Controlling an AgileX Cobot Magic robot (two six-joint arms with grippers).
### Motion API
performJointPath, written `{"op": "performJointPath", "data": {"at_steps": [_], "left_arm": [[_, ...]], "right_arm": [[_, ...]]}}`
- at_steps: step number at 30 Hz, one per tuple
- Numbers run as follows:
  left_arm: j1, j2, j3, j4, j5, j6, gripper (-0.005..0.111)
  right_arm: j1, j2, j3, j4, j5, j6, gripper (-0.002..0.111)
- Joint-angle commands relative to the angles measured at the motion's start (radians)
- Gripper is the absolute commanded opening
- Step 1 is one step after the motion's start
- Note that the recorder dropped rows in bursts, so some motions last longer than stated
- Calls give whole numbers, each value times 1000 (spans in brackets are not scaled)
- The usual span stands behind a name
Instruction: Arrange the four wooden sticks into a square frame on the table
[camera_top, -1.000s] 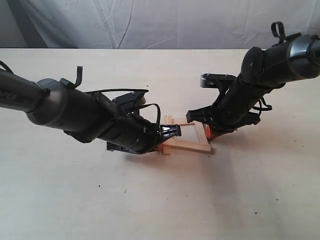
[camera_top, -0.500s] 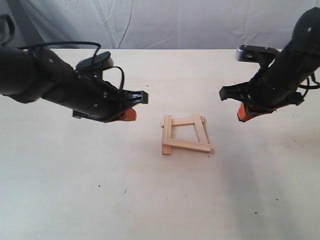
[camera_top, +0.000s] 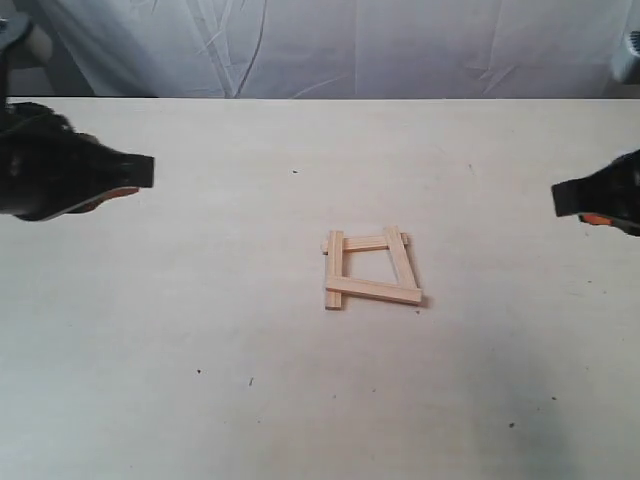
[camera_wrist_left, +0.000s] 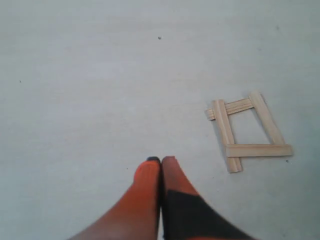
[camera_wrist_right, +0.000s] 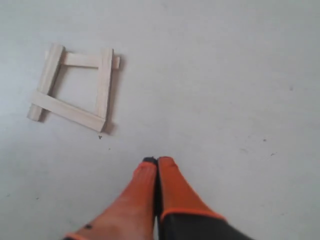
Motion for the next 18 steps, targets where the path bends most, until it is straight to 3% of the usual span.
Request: {"op": "performJointPath", "data": {"at_steps": [1, 7, 18], "left_arm": [[0, -249, 120, 52, -54, -8, 0], [0, -514, 229, 244, -106, -8, 0], [0, -616, 233, 244, -68, -8, 0]], "right_arm": [[-5, -253, 108, -17, -76, -4, 0], [-5, -599, 278, -38, -295, -8, 0], [-5, -817, 304, -31, -285, -3, 0]]}}
